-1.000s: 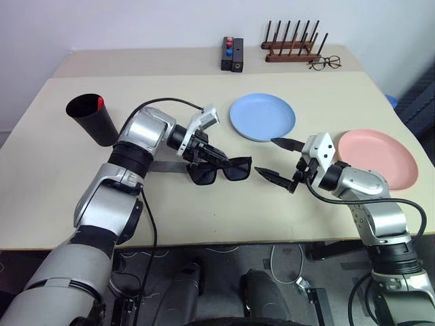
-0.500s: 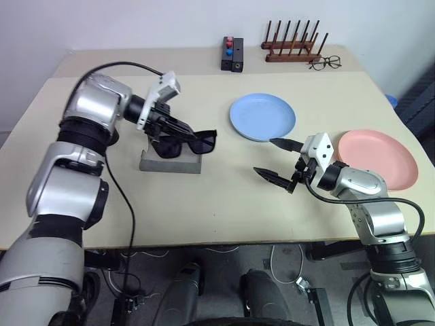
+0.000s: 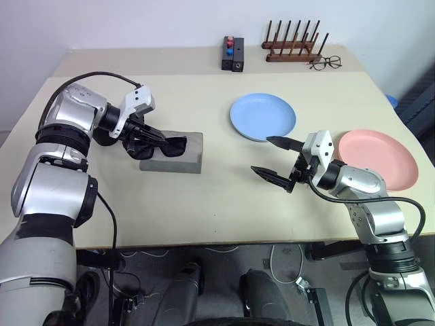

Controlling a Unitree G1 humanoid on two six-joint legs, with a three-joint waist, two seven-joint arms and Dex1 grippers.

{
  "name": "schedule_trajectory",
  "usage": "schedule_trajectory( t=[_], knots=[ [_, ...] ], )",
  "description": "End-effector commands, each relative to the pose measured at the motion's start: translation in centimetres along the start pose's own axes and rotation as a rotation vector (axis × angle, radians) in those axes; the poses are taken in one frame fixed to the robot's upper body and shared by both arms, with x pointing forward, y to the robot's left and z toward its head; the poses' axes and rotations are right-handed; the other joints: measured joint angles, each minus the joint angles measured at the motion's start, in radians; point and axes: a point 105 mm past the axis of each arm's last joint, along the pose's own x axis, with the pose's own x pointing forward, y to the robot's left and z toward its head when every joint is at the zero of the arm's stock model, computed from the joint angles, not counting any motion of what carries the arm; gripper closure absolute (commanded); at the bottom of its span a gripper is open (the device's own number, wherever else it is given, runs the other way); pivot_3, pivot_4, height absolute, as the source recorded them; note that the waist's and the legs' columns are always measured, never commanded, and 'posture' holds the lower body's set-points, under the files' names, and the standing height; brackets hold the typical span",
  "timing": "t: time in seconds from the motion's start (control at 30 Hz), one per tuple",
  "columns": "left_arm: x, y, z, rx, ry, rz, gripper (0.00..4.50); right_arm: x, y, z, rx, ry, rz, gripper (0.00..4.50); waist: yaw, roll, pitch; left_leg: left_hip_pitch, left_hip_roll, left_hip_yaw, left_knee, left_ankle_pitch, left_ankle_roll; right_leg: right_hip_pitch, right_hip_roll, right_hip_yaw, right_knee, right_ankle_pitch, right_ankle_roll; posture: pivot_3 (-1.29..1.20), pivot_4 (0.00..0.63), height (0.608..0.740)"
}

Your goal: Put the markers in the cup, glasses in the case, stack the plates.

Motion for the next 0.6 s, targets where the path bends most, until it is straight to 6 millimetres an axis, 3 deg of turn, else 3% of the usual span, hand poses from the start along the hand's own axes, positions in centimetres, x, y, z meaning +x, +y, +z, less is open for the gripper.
schedule_trajectory(
  t=[0.03,0.2,0.6],
  knots=[
    [0.3,0.2,1.9,0.062,-0.064,0.004,4.22,0.1,-0.3,1.3,-0.042,-0.036,-0.007,0.00,0.000,0.000,0.000,0.000,0.000,0.000,0.000,0.000,0.000,0.000,0.000,0.000,0.000,0.000,0.000,0.00,0.150,0.738],
    [1.0,0.4,2.3,0.097,-0.082,0.026,4.22,0.2,-0.3,1.4,-0.045,-0.037,-0.011,0.00,-0.005,0.000,0.000,0.000,0.000,0.000,0.000,0.000,0.000,0.000,0.000,0.000,0.000,0.000,0.000,0.00,0.150,0.738],
    [1.8,-1.3,0.5,0.156,-0.014,-0.108,4.22,0.0,-0.3,1.3,-0.047,-0.033,-0.027,0.00,-0.004,0.000,0.000,0.000,0.000,0.000,0.000,0.000,0.000,0.000,0.000,0.000,0.000,0.000,0.000,0.00,0.150,0.738]
  ],
)
